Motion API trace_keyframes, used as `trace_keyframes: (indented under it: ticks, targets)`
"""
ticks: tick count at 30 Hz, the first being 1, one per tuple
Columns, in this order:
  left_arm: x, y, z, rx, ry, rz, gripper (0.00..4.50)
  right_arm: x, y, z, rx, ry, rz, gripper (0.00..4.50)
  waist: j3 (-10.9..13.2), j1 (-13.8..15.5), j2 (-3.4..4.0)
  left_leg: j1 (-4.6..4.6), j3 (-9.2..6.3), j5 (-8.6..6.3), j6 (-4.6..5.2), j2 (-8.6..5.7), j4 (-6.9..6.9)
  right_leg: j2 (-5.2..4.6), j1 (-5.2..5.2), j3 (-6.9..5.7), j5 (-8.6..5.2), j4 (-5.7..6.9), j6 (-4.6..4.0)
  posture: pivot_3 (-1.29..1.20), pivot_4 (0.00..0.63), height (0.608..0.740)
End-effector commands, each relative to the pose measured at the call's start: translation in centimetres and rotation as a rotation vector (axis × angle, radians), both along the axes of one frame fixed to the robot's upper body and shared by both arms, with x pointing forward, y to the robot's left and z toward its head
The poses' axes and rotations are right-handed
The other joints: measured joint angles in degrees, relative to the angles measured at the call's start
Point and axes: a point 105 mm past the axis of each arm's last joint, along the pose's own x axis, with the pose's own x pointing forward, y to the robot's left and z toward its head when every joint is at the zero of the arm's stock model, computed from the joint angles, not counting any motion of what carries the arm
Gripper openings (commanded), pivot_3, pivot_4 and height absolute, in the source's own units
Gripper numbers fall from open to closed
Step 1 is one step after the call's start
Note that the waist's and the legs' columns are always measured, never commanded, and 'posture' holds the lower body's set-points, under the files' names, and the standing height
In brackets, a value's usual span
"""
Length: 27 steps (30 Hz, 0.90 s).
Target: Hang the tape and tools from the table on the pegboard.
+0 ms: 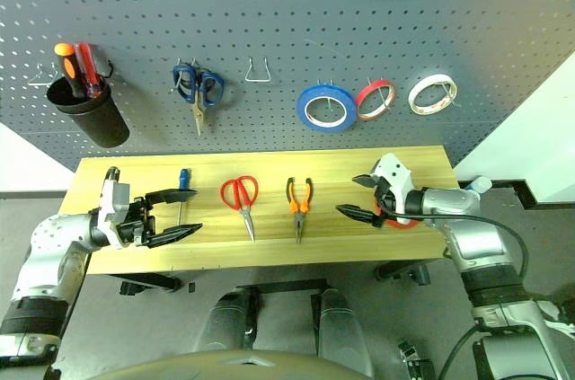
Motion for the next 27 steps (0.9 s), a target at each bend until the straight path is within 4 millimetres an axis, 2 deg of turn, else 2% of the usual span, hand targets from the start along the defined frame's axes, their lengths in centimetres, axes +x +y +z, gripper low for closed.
trace_keyframes:
  ticks: [1,6,12,14,20,27]
  targets:
    - [0.3,-0.5,0.3,0.016,-0.028,-0.015,3.66,0.3,-1.4,0.4,-0.058,-0.010,-0.038,4.50,0.0,0.0,0.00,0.00,0.00,0.00,0.01,0.00,-0.01,0.00,-0.01,0.00,0.00,0.00,0.00,0.09,0.213,0.740]
    - [0.6,-1.2,-0.1,0.025,-0.025,-0.012,3.66,1.1,-2.9,-0.1,-0.139,0.012,-0.133,4.50,0.9,-0.1,0.00,0.02,0.00,-0.01,0.02,0.00,0.03,0.00,-0.02,0.03,-0.03,0.02,0.04,0.09,0.271,0.740]
    - [0.8,-2.2,-0.1,0.051,-0.012,0.002,3.66,1.0,-3.9,-1.0,-0.193,0.064,-0.201,4.50,4.9,-0.4,-0.17,0.02,0.02,0.00,0.03,0.00,0.15,0.00,-0.09,0.20,-0.03,0.13,0.04,0.09,0.393,0.740]
    - [0.9,-2.6,-0.3,0.058,-0.009,-0.008,3.66,0.8,-4.3,-1.8,-0.213,0.088,-0.219,4.50,6.2,-0.5,-0.15,-0.33,0.03,0.01,0.05,-0.02,0.20,0.00,-0.46,0.26,-0.03,0.34,0.02,0.09,0.417,0.740]
    - [1.5,-3.7,-0.1,0.059,-0.017,-0.022,3.66,0.9,-5.5,-2.5,-0.263,0.104,-0.273,4.50,8.9,-1.1,-0.11,-0.51,0.07,-0.04,0.17,-0.09,0.04,0.05,-0.91,0.40,-0.13,0.93,0.18,0.08,0.443,0.740]
    - [1.5,-6.4,0.6,0.097,-0.036,-0.080,3.66,1.2,-5.8,-2.8,-0.285,0.123,-0.293,4.50,10.3,-2.6,-0.37,-0.44,0.07,-0.05,0.17,-0.13,0.16,0.05,-0.93,0.49,-0.31,1.27,0.41,0.08,0.442,0.740]
